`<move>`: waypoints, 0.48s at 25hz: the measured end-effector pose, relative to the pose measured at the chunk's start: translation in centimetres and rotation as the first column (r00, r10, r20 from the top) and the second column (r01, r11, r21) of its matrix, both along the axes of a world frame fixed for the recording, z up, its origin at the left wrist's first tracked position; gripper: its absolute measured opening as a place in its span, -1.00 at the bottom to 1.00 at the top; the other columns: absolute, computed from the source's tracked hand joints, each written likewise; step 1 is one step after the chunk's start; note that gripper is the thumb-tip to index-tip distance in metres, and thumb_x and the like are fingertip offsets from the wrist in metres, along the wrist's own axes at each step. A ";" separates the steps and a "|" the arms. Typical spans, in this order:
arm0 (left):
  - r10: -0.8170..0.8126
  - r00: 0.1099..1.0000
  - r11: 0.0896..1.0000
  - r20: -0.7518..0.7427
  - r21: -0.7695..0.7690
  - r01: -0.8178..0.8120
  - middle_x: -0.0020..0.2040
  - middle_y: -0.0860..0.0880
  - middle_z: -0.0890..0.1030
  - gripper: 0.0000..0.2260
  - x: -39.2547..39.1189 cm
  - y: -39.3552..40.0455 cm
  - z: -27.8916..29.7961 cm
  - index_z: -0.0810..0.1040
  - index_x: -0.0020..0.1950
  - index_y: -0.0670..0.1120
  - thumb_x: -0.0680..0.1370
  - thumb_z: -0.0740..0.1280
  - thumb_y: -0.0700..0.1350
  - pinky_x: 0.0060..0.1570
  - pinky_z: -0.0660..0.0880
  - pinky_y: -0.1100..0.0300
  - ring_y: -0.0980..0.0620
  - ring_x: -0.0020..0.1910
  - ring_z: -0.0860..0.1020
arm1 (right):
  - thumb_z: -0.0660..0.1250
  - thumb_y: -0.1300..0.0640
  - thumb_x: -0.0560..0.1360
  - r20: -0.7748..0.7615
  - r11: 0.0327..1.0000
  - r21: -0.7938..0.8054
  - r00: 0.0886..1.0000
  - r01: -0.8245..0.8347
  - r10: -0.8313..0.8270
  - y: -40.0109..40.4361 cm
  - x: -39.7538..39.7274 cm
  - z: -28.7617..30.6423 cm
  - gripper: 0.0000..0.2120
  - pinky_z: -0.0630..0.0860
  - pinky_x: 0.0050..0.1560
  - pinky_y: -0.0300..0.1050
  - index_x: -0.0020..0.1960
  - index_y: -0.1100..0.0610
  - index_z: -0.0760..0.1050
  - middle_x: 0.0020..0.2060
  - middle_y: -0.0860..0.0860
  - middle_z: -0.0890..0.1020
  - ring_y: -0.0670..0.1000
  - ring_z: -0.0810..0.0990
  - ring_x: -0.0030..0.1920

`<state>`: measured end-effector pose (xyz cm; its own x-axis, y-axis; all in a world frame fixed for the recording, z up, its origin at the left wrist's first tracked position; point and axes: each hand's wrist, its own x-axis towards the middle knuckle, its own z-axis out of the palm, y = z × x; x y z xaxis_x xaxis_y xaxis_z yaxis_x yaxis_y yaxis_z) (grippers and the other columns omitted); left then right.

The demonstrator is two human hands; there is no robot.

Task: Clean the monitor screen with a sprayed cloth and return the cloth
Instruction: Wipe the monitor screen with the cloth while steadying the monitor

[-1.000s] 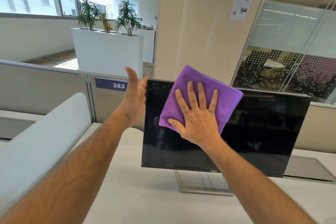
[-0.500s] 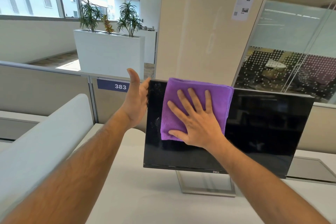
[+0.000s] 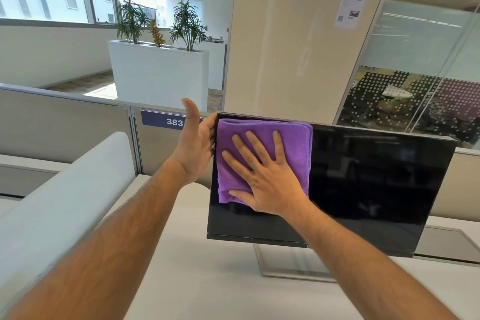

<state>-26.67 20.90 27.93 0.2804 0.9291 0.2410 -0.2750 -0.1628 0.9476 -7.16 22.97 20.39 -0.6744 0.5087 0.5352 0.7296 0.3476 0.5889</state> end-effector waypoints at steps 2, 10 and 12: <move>0.006 1.000 1.000 -0.009 0.010 -0.006 0.24 0.09 0.66 0.13 0.1 0.0 -0.2 0.51 0.31 0.11 -0.11 0.17 0.71 0.24 0.47 0.14 0.09 0.24 0.61 | -0.01 -0.36 0.59 -0.006 1.000 0.012 1.000 0.002 -0.002 -0.2 0.5 -0.6 -0.25 -0.15 0.51 0.49 0.65 -0.03 -0.07 0.65 0.09 -0.06 0.21 -0.14 0.63; -0.007 1.000 1.000 -0.002 -0.001 0.007 0.27 0.08 0.65 0.10 -0.2 0.2 -0.5 0.52 0.32 0.12 -0.08 0.17 0.71 0.30 0.45 0.05 0.06 0.29 0.58 | 0.00 -0.44 0.52 -0.165 0.996 0.051 0.985 0.068 -0.058 0.2 0.1 1.6 -0.18 -0.20 0.47 0.54 0.64 -0.05 -0.05 0.64 0.11 -0.05 0.27 -0.13 0.62; -0.004 1.000 1.000 0.007 -0.015 0.004 0.31 0.06 0.62 0.17 -0.3 0.3 -0.5 0.48 0.37 0.08 -0.09 0.18 0.71 0.35 0.44 0.01 0.02 0.33 0.55 | 0.00 -0.44 0.52 -0.120 0.999 0.038 0.993 0.029 -0.024 0.3 -0.6 1.7 -0.18 -0.20 0.47 0.53 0.64 -0.05 -0.03 0.65 0.09 -0.04 0.25 -0.13 0.62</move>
<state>-26.94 21.20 27.41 0.2826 0.9316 0.2286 -0.2821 -0.1471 0.9480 -7.74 23.32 22.13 -0.5912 0.5024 0.6309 0.8040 0.3057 0.5100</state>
